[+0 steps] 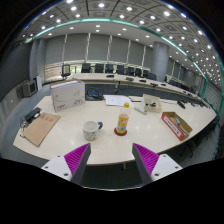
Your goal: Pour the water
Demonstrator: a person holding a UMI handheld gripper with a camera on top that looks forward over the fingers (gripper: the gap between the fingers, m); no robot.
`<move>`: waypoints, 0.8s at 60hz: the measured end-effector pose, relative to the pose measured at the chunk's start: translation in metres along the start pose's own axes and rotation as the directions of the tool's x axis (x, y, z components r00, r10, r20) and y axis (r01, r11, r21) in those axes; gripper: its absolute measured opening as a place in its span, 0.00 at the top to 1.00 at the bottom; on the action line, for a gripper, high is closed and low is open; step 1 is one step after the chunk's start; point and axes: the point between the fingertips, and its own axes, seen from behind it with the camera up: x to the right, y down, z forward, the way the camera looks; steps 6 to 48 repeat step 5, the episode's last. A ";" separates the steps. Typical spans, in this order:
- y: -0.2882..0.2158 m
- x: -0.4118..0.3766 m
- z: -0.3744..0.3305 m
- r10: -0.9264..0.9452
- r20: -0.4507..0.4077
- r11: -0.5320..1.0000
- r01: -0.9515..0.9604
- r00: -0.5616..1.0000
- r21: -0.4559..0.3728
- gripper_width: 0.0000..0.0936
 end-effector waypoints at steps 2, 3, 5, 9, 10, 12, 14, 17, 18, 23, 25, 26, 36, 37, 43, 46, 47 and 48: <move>0.001 -0.002 -0.003 0.003 0.000 1.000 -0.003 1.000 -0.002 0.08; 0.001 -0.004 -0.003 0.001 0.003 1.000 -0.001 1.000 -0.001 0.08; 0.001 -0.007 -0.004 -0.002 0.014 1.000 0.002 1.000 0.000 0.08; 0.001 -0.007 -0.004 -0.002 0.014 1.000 0.002 1.000 0.000 0.08; 0.001 -0.007 -0.004 -0.002 0.014 1.000 0.002 1.000 0.000 0.08; 0.001 -0.007 -0.004 -0.002 0.014 1.000 0.002 1.000 0.000 0.08; 0.001 -0.007 -0.004 -0.002 0.014 1.000 0.002 1.000 0.000 0.08; 0.001 -0.007 -0.004 -0.002 0.014 1.000 0.002 1.000 0.000 0.08; 0.001 -0.007 -0.004 -0.002 0.014 1.000 0.002 1.000 0.000 0.08; 0.001 -0.007 -0.004 -0.002 0.014 1.000 0.002 1.000 0.000 0.08; 0.001 -0.007 -0.004 -0.002 0.014 1.000 0.002 1.000 0.000 0.08; 0.001 -0.007 -0.004 -0.002 0.014 1.000 0.002 1.000 0.000 0.08; 0.001 -0.007 -0.004 -0.002 0.014 1.000 0.002 1.000 0.000 0.08; 0.001 -0.007 -0.004 -0.002 0.014 1.000 0.002 1.000 0.000 0.08; 0.001 -0.007 -0.004 -0.002 0.014 1.000 0.002 1.000 0.000 0.08; 0.001 -0.007 -0.004 -0.002 0.014 1.000 0.002 1.000 0.000 0.08; 0.001 -0.007 -0.004 -0.002 0.014 1.000 0.002 1.000 0.000 0.08; 0.001 -0.007 -0.004 -0.002 0.014 1.000 0.002 1.000 0.000 0.08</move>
